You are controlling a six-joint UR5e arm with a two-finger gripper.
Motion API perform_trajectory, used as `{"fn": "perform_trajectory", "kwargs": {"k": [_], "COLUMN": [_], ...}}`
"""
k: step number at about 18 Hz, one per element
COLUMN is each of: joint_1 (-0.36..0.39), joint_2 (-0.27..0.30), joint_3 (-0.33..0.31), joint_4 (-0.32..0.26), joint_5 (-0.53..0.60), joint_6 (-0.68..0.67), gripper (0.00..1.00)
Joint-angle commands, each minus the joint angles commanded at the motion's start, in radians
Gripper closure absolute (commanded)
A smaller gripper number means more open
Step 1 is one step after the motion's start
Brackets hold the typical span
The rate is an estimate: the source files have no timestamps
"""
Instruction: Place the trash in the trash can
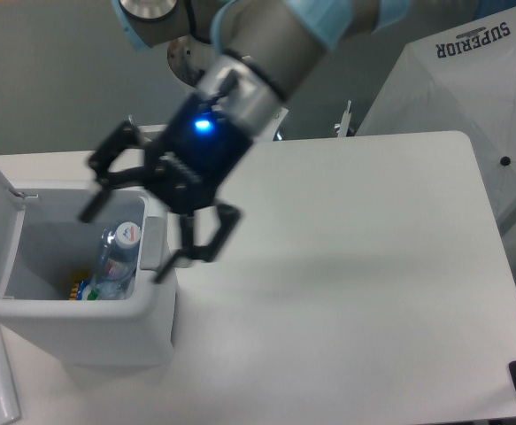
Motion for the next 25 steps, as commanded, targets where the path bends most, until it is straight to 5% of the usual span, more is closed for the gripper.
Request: {"fn": "perform_trajectory", "kwargs": {"k": [6,10,16,20,25], "joint_1": [0.085,0.086,0.088,0.086,0.086], "joint_2": [-0.097,-0.169,-0.195,-0.221,-0.227], "joint_3": [0.035,0.107,0.071,0.072,0.066], "joint_4": [-0.003,-0.008,-0.009,-0.049,-0.176], "joint_5": [0.162,0.4,0.641,0.765,0.873], "joint_6": [0.003,0.005,0.193,0.36,0.527], "gripper": [0.0,0.0,0.0,0.0,0.0]}}
